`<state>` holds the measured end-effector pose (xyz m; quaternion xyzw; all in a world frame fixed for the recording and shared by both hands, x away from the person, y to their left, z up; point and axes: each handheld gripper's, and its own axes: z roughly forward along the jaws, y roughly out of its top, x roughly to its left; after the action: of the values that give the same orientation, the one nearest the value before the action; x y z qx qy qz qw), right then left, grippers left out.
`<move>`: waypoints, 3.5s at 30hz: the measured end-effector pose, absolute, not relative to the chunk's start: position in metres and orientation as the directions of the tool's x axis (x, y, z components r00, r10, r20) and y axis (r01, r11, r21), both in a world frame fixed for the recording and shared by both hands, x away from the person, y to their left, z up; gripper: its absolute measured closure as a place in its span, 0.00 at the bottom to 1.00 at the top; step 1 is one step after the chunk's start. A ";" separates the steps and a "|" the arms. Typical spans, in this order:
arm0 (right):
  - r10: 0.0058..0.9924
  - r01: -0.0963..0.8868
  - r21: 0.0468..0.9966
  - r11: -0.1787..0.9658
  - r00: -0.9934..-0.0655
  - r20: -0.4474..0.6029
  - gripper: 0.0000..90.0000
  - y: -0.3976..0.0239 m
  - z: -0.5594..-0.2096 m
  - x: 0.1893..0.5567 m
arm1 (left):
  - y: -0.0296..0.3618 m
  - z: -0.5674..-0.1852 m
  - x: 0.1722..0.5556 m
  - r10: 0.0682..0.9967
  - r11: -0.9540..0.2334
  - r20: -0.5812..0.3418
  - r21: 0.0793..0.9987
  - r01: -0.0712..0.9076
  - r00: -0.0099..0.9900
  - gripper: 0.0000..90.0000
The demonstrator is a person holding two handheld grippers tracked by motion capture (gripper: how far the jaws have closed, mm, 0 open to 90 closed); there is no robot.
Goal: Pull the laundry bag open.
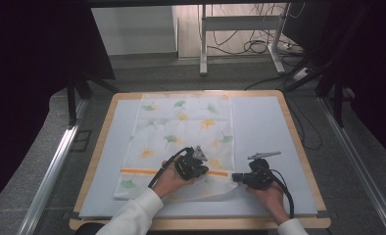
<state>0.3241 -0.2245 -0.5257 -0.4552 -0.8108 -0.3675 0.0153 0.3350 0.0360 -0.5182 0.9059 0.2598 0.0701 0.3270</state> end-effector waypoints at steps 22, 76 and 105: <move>0.726 0.751 0.586 0.306 -0.582 0.367 1.00 -0.225 -0.526 0.324 | 0.066 -0.520 0.336 0.558 -0.618 -0.076 0.627 0.475 0.826 1.00; 0.725 0.746 0.590 0.310 -0.587 0.361 1.00 -0.225 -0.526 0.323 | 0.129 -0.518 0.328 0.631 -0.607 -0.063 0.580 0.542 0.774 1.00; 0.729 0.743 0.591 0.314 -0.587 0.352 1.00 -0.224 -0.526 0.323 | 0.205 -0.521 0.316 0.729 -0.528 -0.076 0.571 0.629 0.681 1.00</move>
<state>0.3228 -0.2244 -0.5261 -0.4540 -0.8104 -0.3701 0.0099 0.3157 0.2054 -0.5215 0.8698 0.3901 0.0862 0.2895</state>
